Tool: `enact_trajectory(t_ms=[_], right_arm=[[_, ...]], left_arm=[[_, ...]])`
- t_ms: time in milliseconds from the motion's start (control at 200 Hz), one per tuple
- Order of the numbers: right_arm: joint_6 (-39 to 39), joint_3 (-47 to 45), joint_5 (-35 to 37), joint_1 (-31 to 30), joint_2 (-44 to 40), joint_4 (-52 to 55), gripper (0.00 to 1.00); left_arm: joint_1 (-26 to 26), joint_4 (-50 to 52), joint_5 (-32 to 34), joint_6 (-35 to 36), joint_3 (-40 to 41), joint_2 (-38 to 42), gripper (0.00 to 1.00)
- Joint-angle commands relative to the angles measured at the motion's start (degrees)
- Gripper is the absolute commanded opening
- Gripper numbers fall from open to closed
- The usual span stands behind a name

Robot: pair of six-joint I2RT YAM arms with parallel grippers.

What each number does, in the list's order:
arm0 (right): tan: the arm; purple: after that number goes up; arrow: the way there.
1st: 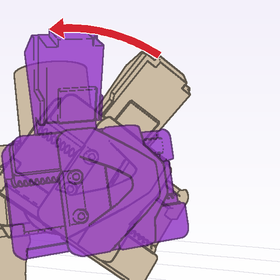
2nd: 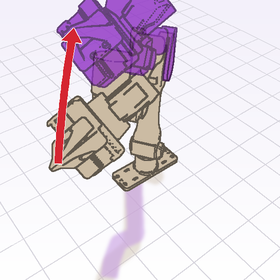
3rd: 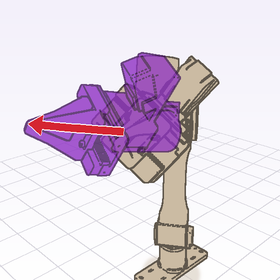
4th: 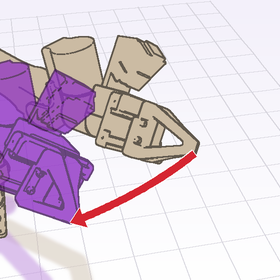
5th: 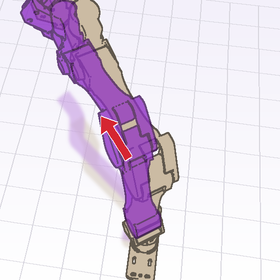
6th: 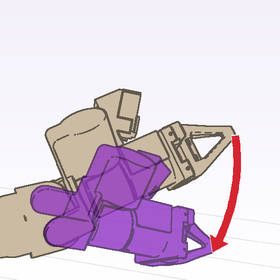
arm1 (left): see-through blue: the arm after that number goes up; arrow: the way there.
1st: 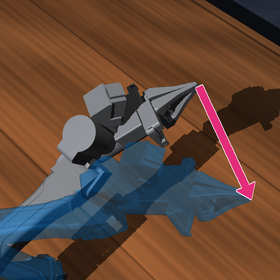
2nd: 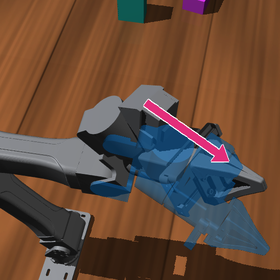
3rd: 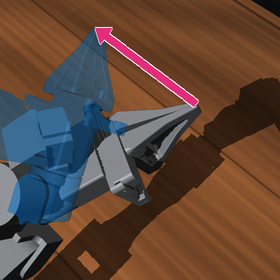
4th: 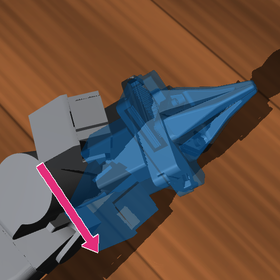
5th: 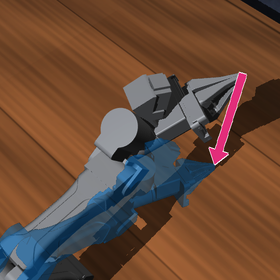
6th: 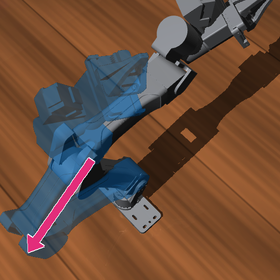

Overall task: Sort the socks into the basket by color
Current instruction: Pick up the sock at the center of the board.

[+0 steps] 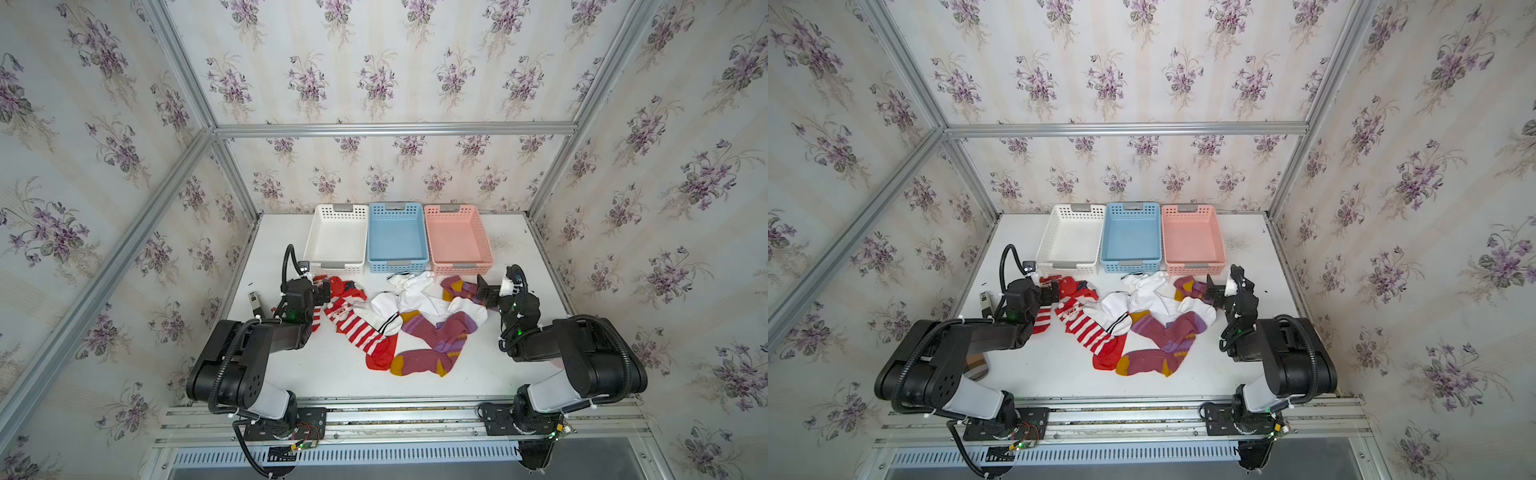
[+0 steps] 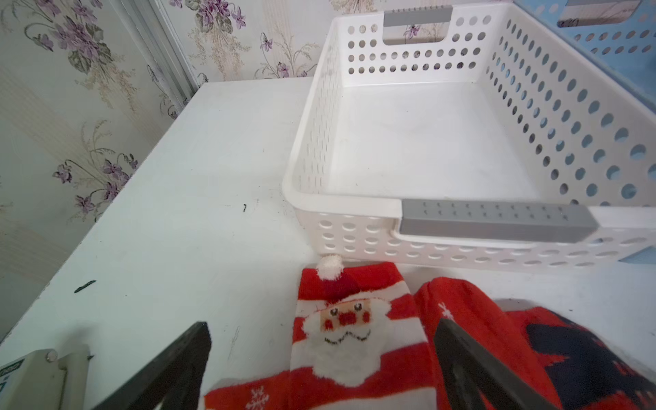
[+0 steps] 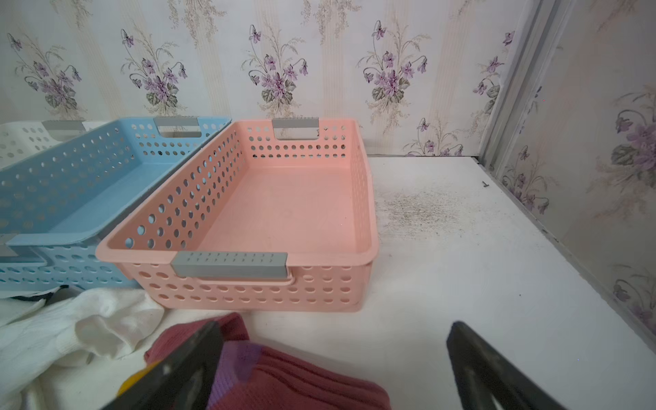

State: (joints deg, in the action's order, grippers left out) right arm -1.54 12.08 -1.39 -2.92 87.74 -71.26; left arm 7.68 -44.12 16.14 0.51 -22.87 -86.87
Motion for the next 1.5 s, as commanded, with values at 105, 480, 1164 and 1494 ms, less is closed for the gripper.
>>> enact_trajectory(t_ms=[105,480,1164,1494], right_arm=[[-0.5,0.1,-0.5,0.0,-0.2,-1.8,1.00],[-0.4,0.1,-0.5,0.1,-0.2,-1.8,1.00],[-0.4,0.0,-0.5,0.1,-0.2,-1.8,1.00],[1.5,-1.2,4.5,0.0,-5.0,-0.2,1.00]], left_arm=[[0.0,-2.0,0.1,0.1,-0.3,0.0,1.00],[0.0,-2.0,0.1,0.2,-0.3,0.0,1.00],[0.0,-1.9,0.1,0.1,-0.3,0.0,1.00],[0.0,-2.6,0.4,0.4,-0.1,0.2,1.00]])
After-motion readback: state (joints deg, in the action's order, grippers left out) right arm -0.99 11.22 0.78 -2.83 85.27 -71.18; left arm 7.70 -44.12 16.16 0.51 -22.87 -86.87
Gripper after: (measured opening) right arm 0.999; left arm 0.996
